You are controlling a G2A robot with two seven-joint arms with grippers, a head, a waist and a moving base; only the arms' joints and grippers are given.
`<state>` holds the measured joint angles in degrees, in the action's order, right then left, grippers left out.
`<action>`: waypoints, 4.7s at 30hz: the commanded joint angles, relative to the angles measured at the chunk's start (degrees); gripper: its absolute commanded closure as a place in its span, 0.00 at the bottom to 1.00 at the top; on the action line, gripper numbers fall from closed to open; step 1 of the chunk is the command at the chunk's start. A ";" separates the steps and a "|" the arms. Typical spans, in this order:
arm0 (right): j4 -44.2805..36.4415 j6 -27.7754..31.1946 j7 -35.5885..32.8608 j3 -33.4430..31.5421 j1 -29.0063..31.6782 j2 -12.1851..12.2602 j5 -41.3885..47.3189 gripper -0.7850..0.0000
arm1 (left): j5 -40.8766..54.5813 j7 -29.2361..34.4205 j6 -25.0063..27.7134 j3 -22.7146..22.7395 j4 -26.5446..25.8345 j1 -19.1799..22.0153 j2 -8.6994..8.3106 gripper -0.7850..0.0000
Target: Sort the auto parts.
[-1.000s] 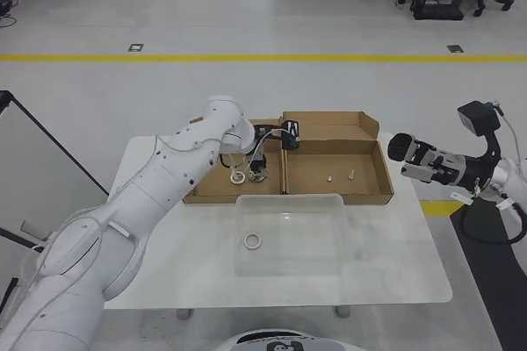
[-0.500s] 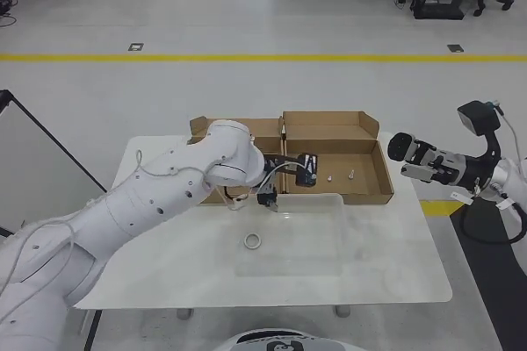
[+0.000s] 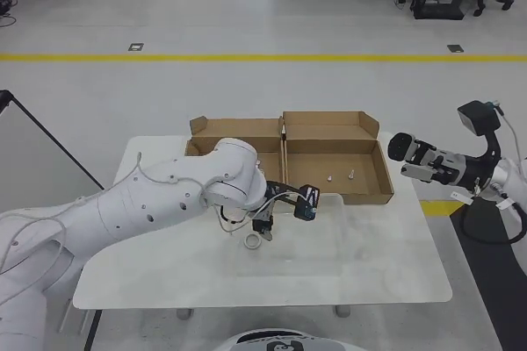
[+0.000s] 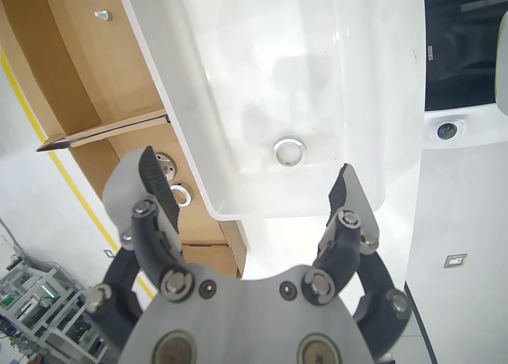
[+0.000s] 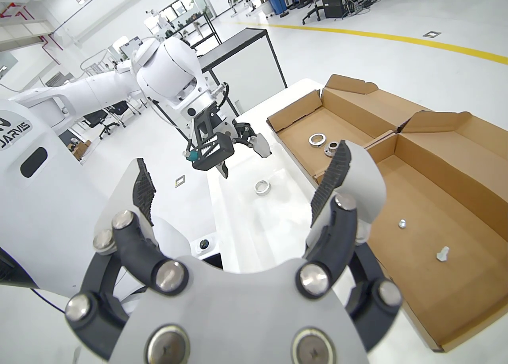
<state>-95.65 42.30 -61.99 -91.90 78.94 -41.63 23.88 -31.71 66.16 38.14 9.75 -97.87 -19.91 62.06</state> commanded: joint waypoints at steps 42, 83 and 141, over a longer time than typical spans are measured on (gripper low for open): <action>0.00 0.00 0.00 0.00 0.00 0.00 0.00 0.00 | -13.68 -2.62 2.65 -0.01 10.43 -11.43 2.08 0.45; 0.00 0.00 0.00 0.00 0.00 0.00 0.00 0.00 | -16.01 -5.90 5.93 -0.01 16.98 -10.90 5.23 0.56; 0.00 0.00 0.00 0.00 0.00 0.00 0.00 0.00 | -19.11 -8.22 8.25 -0.01 21.04 -13.17 7.46 1.00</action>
<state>-95.65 42.30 -61.99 -91.90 78.94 -41.63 23.88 -51.09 58.01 46.33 9.74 -76.52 -33.32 69.54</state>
